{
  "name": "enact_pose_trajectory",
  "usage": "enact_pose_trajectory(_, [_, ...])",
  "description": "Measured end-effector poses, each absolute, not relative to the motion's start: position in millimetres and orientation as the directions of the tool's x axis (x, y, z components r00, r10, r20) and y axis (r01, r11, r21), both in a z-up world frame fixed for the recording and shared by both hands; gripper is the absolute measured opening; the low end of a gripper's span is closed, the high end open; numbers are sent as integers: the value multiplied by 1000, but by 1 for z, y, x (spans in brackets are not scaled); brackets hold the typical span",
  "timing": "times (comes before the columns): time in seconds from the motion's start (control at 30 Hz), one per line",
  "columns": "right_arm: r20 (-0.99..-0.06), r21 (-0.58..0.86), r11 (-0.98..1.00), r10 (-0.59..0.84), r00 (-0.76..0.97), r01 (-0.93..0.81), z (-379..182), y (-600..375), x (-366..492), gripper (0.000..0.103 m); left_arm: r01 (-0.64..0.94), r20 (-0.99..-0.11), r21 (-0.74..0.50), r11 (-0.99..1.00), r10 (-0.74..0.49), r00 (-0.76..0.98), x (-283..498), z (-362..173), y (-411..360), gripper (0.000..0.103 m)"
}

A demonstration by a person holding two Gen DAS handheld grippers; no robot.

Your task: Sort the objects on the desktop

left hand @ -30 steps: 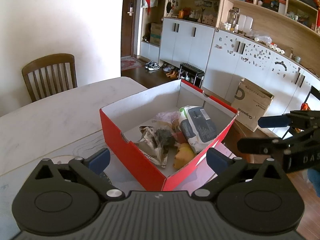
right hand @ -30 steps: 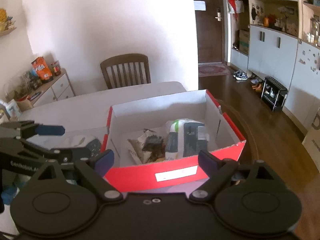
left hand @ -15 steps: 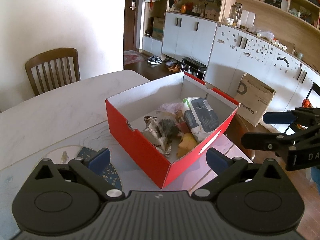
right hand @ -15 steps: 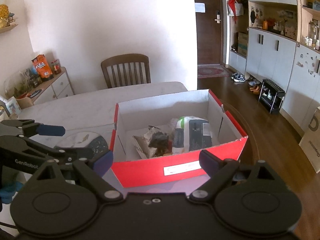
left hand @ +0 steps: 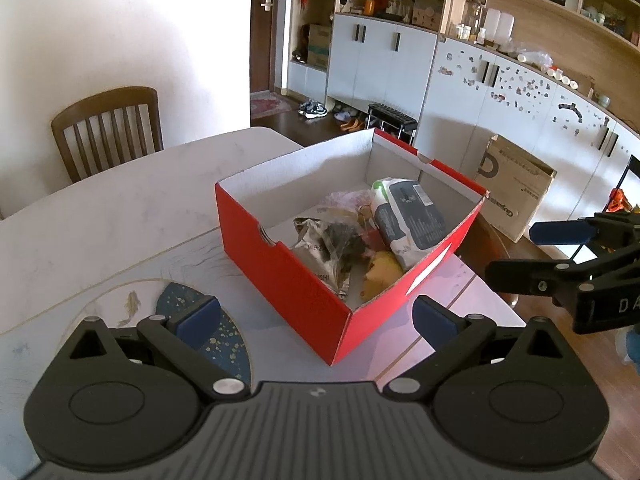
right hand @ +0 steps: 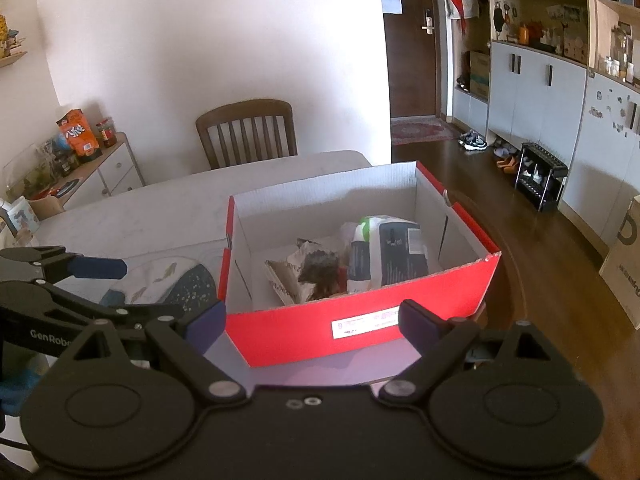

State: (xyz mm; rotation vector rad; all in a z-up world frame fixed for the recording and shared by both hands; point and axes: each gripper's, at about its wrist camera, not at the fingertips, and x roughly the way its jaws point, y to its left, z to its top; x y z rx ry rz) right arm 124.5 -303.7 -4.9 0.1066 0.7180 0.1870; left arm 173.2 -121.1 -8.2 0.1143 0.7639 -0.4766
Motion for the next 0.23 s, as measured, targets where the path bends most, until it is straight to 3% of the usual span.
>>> enact_pose_trajectory(0.23, [-651,168,978,206,731,-126,-7,-302,126,93,459,-692,-77,885,-379,614,176,-9,-119,103])
